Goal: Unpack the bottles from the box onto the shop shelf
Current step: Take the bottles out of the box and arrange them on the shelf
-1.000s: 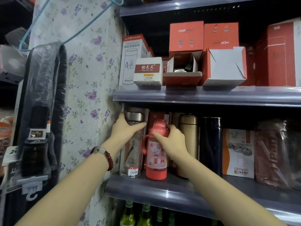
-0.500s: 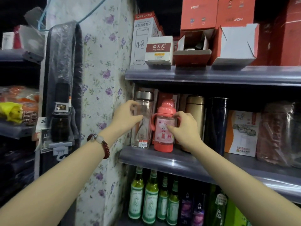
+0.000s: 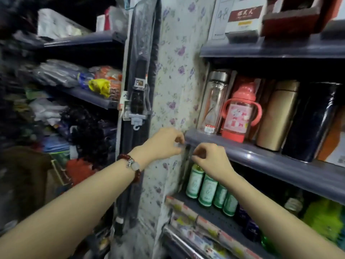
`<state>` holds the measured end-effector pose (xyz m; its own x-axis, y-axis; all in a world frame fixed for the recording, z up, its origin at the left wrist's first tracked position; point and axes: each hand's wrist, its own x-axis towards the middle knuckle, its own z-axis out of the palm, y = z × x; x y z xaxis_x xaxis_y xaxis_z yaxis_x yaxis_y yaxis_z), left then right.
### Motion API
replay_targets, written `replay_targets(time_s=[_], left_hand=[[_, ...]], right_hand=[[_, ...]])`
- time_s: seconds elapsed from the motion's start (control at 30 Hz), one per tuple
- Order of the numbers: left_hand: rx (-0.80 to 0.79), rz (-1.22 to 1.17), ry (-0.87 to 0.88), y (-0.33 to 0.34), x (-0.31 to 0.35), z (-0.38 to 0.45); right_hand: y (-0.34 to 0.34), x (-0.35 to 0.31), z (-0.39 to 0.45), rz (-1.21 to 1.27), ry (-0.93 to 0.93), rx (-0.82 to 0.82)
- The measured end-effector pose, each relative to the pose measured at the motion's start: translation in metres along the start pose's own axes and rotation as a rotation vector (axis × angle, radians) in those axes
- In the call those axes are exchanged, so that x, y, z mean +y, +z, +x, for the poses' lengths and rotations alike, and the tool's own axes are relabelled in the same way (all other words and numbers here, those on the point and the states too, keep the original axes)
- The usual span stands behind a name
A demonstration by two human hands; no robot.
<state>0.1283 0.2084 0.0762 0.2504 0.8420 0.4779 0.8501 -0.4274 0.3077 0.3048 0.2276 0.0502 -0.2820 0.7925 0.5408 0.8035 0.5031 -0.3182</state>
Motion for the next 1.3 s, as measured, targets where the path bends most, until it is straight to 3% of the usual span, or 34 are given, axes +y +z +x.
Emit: replay_targets(time_s=[0.33,0.57,0.97,1.3], left_hand=[[-0.219,0.160,-0.537,0.039,-0.060,-0.212],[-0.273,0.179,-0.801,0.055,-0.102,-0.345],[-0.268,-0.015,-1.167,0.102,-0.186,-0.516],[-0.149,-0.160,-1.414,0.228,-0.227,-0.633]], right_hand=[[0.147,-0.079,-0.110,0.204,-0.207,-0.549],[0.246,-0.149,-0.179,0.245,-0.263,-0.778],[0.385,-0.217,-0.265,0.250,-0.259,-0.997],[0.528,-0.205,-0.364,0.328,-0.359,-1.178]])
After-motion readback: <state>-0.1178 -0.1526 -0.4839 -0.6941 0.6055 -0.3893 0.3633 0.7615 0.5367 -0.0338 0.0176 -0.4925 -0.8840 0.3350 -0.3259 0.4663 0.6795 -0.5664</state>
